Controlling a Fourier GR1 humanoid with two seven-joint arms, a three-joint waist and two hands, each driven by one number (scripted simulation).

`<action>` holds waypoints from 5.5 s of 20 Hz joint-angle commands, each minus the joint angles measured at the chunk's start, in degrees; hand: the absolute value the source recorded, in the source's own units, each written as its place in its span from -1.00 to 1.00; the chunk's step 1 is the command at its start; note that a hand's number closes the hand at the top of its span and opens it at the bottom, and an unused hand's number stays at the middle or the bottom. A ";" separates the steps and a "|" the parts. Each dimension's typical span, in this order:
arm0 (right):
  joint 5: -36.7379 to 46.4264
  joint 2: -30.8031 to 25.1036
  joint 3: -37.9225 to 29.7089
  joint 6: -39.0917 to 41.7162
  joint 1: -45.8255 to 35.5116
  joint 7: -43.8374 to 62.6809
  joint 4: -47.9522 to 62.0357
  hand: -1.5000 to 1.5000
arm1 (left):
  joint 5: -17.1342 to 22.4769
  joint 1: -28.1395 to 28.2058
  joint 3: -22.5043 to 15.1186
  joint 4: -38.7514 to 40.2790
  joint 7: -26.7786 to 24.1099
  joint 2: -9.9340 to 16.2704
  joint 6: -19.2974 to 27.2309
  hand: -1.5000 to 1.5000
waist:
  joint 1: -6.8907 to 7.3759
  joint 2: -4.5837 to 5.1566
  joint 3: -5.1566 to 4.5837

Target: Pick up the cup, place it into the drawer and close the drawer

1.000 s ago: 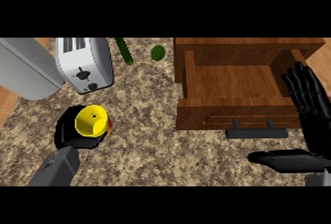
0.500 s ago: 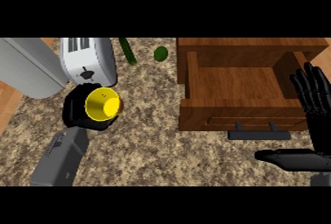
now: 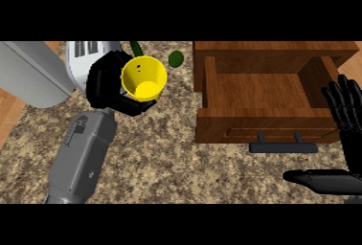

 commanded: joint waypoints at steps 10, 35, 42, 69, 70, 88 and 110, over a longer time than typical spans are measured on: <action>-0.02 -0.75 -0.22 1.81 0.20 -0.85 -0.21 -1.00 | 1.06 -17.29 -13.28 1.79 14.92 -2.30 18.22 1.00 | -1.50 0.43 -0.04; -0.95 -1.42 -1.58 1.52 -7.77 -0.15 5.72 -1.00 | 21.11 -32.74 -32.51 31.74 12.42 -2.32 28.49 1.00 | -3.59 1.24 0.00; -2.47 -1.78 -1.00 3.82 -5.08 0.30 3.63 -1.00 | 22.38 -34.25 -42.57 31.39 17.50 -2.32 31.47 -1.00 | -5.54 1.36 0.02; -3.35 -8.48 1.97 15.80 2.69 3.20 -8.19 1.00 | 29.02 -31.84 -39.17 20.86 12.47 -0.18 38.06 -1.00 | -0.73 0.26 -0.08; -1.51 -9.97 1.03 16.22 1.37 2.47 -5.21 1.00 | 29.31 -33.79 -38.75 18.73 16.31 2.80 37.05 -1.00 | -0.10 0.16 -0.07; 35.72 -6.61 18.25 2.91 -7.80 -0.83 10.07 1.00 | 29.04 -10.39 -34.38 -9.96 22.74 19.70 33.80 -1.00 | 1.92 0.24 -0.06; 52.70 -2.51 12.79 -15.89 -44.23 -19.16 78.79 1.00 | 31.37 10.64 -24.01 -22.71 21.17 31.17 19.53 -1.00 | 2.57 1.07 0.03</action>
